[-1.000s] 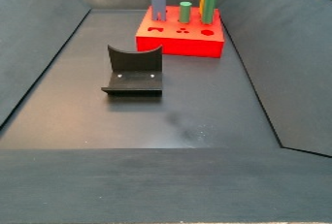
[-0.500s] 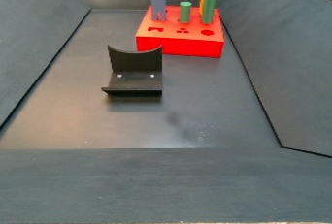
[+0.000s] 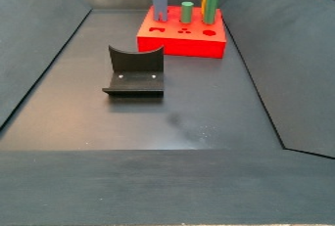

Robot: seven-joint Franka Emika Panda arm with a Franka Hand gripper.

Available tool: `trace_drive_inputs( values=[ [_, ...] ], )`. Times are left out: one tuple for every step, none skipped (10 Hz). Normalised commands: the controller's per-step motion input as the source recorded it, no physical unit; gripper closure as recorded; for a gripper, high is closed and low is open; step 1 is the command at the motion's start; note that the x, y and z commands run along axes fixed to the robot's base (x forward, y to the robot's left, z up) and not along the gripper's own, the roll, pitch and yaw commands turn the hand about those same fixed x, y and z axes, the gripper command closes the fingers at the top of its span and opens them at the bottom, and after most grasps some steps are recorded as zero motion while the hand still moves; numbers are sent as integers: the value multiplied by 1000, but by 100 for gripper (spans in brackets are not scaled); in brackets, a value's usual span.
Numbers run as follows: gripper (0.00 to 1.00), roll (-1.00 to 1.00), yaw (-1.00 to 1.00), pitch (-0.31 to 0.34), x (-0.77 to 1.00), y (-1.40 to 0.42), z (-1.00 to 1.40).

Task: Pick up the rectangle object. Move up. Move to above the board. Insert the rectangle object.
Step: Insert the rectangle object.

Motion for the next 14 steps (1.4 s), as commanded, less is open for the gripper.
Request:
trace_drive_inputs(
  values=[
    [100, 59, 0, -94, -183, 0, -437],
    [100, 0, 0, -104, -229, 0, -349],
    [100, -23, 0, -94, -211, -6, -240],
    [100, -41, 0, -44, -49, -49, -117],
    [100, -3, 0, -4, 0, -66, -103],
    [100, -9, 0, -11, 0, -74, -129],
    [100, 0, 0, -6, 0, -154, -123],
    [100, 0, 0, 0, 0, -180, -106],
    [100, 0, 0, 0, 0, -177, -114],
    [100, 0, 0, 0, 0, -89, -146],
    [100, 0, 0, 0, 6, 0, -134],
    [100, 7, -23, 23, 26, 6, -103],
    [100, 0, -29, 0, 37, 0, -177],
    [100, 0, -77, 0, 149, 0, -154]
  ],
)
